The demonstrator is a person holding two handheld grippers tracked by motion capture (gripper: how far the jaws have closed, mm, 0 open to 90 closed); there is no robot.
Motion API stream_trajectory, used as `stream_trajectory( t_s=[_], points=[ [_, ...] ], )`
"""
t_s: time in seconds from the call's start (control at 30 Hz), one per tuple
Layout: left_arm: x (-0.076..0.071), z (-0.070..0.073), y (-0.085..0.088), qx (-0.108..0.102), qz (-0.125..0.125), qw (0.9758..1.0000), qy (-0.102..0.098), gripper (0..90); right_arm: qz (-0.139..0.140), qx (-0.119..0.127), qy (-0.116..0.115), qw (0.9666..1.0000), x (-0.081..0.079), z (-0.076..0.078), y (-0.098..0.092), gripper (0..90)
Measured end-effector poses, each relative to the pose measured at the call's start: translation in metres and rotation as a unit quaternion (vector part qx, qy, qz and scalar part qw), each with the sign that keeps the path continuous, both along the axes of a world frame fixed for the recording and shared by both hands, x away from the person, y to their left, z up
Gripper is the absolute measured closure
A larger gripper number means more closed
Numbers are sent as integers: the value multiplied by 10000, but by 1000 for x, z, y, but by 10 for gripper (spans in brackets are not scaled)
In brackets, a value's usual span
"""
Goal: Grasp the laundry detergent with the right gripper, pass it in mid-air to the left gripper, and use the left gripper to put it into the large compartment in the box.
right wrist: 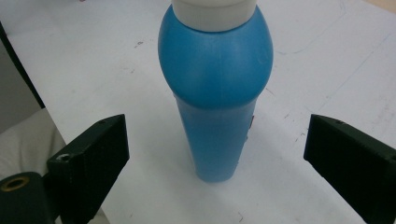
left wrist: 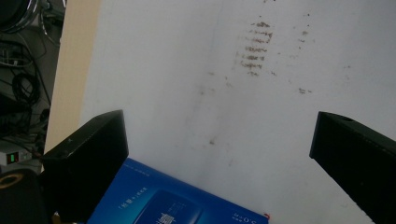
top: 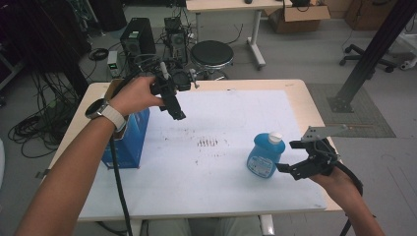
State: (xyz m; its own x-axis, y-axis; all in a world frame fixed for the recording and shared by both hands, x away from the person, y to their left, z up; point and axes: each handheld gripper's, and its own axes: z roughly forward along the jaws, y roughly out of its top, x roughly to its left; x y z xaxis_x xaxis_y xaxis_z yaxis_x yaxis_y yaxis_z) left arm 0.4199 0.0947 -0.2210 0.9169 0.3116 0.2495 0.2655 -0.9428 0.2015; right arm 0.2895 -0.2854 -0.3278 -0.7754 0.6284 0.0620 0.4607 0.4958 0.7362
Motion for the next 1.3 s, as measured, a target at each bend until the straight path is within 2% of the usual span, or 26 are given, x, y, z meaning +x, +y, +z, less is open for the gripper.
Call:
stream_trajectory(
  t_s=[0.13,0.33,1.3],
  points=[
    [0,0,0,4,-11,10000,-8,49,-39,181,-98,9998,-2,-4,-4,66],
    [0,0,0,-4,0,10000,-8,49,-45,302,-170,9994,-5,-11,-7,67],
    [0,-2,1,-2,21,10000,10,49,-65,615,-289,9977,-11,-37,-11,68]
  ],
)
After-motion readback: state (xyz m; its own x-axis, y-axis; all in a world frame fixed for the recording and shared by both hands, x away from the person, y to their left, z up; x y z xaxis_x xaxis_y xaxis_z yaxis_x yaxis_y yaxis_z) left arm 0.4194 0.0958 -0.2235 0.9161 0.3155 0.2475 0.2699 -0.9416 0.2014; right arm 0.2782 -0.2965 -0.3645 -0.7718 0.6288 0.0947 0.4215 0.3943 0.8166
